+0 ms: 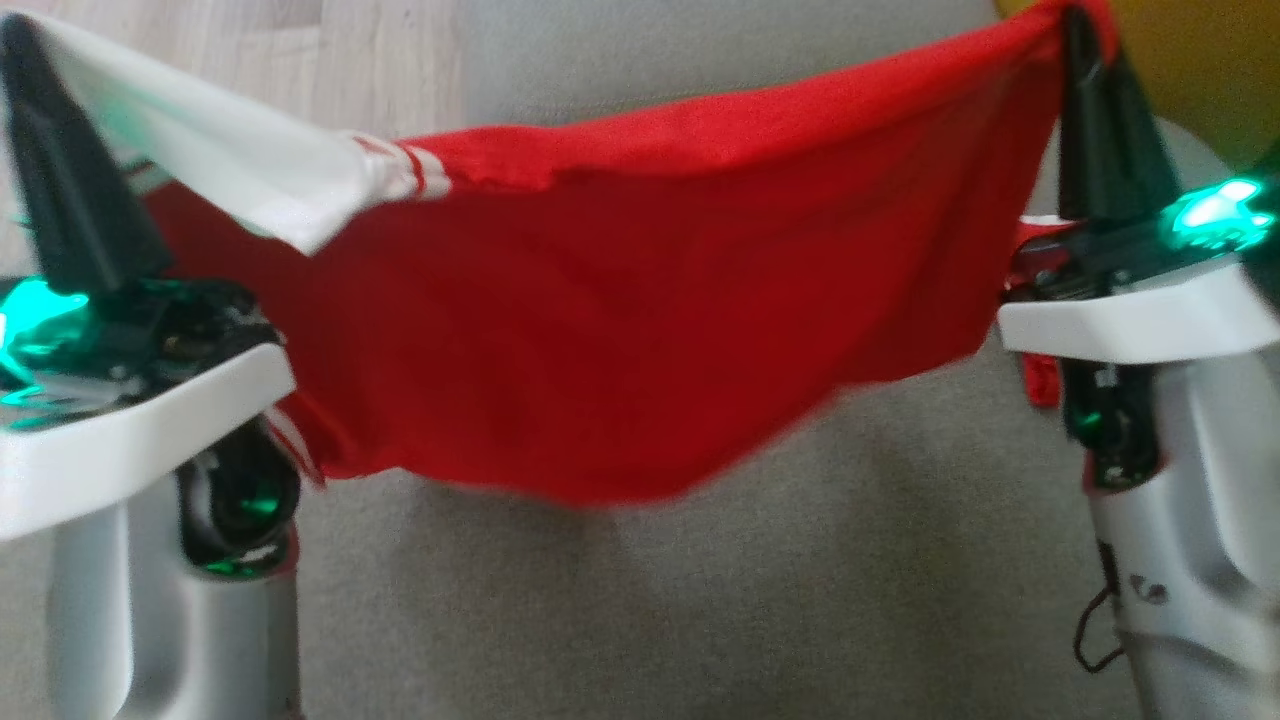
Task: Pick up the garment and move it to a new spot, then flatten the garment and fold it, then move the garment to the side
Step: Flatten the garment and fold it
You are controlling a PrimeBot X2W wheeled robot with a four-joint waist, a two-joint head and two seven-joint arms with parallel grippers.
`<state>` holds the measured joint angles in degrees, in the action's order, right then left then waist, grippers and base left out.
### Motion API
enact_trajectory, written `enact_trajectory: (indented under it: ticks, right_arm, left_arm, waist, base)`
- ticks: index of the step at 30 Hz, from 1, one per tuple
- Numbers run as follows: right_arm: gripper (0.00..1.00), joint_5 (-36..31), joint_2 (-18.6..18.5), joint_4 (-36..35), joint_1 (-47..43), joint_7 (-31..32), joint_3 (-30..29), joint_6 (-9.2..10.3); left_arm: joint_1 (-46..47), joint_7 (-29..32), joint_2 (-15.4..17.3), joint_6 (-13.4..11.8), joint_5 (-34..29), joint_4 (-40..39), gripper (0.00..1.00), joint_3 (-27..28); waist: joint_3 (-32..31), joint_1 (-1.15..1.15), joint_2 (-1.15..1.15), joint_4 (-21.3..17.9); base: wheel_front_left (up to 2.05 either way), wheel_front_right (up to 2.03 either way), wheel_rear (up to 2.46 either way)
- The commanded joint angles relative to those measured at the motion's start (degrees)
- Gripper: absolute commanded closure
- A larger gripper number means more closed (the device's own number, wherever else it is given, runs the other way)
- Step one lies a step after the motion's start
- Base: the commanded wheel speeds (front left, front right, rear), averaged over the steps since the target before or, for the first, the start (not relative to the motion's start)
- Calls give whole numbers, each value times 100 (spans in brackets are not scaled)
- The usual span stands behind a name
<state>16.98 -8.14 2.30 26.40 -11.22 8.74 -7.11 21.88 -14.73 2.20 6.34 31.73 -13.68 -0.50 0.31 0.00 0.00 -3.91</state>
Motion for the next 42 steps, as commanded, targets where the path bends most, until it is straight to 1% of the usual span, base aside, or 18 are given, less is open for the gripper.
enact_trajectory:
  ticks: [1,6,10,12,14,16,17,18,21,23,25,28,31,33,35,37,39,42]
  right_arm:
    - [100,-38,-48,-423,202,88,90,-37]
    - [100,-242,-133,-1409,59,453,7,-37]
    - [100,-406,-53,-1975,-57,832,-175,-37]
    - [100,-473,-1,-2132,-53,984,-251,-37]
    - [100,-552,37,-2156,-14,1143,-321,-37]
    - [100,-466,112,-2016,108,1281,-379,-37]
    - [100,-466,112,-2016,108,1281,-379,-37]
    - [100,-417,126,-1856,212,1351,-425,-37]
    - [100,-375,-35,-1192,791,1357,-378,-37]
    - [100,-379,-196,-518,1374,1263,-346,-37]
    - [100,-336,-289,308,2057,1123,-282,-37]
    - [100,-335,-361,1528,3167,749,-215,-37]
    - [100,-520,-426,2541,4160,215,-132,-37]
    - [100,-607,-434,3099,4610,-79,-149,-37]
    - [100,-679,-432,3528,4849,-245,-172,-37]
    - [100,-713,-413,3869,4870,-324,-179,-37]
    - [100,-734,-412,4138,4727,-357,-101,-37]
    - [100,-703,-448,4459,4328,-372,41,-37]
  left_arm:
    - [215,99,77,-72,-25,-391,100,172]
    - [196,551,100,-356,49,-1306,100,180]
    - [338,962,121,-589,168,-1843,100,224]
    - [463,1184,172,-691,236,-1880,100,273]
    - [634,1414,245,-779,315,-1725,100,334]
    - [894,1616,332,-802,420,-1414,100,363]
    - [894,1616,332,-802,420,-1414,100,363]
    - [1067,1702,384,-784,478,-1205,100,365]
    - [1733,1911,619,-680,545,-292,100,369]
    - [2296,1928,826,-550,452,436,100,332]
    - [2950,1881,983,-421,381,1236,100,296]
    - [3995,1622,1183,-219,235,2412,100,210]
    - [4888,1176,1324,-153,69,3336,100,219]
    - [5304,901,1343,-98,58,3870,100,220]
    - [5531,688,1347,-40,44,4314,100,162]
    - [5576,522,1349,13,41,4677,100,76]
    - [5474,396,1332,54,92,4962,100,3]
    - [5079,312,1270,93,216,5310,100,-155]
  waist:
    - [-87,0,0,-80]
    - [-129,0,0,-142]
    - [-57,0,0,-157]
    - [28,0,0,-159]
    - [179,0,0,-155]
    - [396,0,0,-152]
    - [396,0,0,-152]
    - [525,0,0,-152]
    - [975,0,0,-138]
    - [1289,0,0,-140]
    - [1561,0,0,-143]
    - [1834,0,0,-98]
    - [1979,0,0,-35]
    - [2000,0,0,25]
    - [2001,0,0,88]
    - [1989,0,0,151]
    - [1976,0,0,218]
    - [1937,0,0,324]
  base:
    - [0,0,0]
    - [0,0,0]
    - [0,0,0]
    - [0,0,0]
    - [0,0,0]
    - [0,0,0]
    - [0,0,0]
    - [0,0,0]
    - [0,0,0]
    - [0,0,0]
    - [0,0,0]
    - [0,0,0]
    - [0,0,0]
    - [0,0,0]
    - [0,0,0]
    - [0,0,0]
    - [0,0,0]
    - [0,0,0]
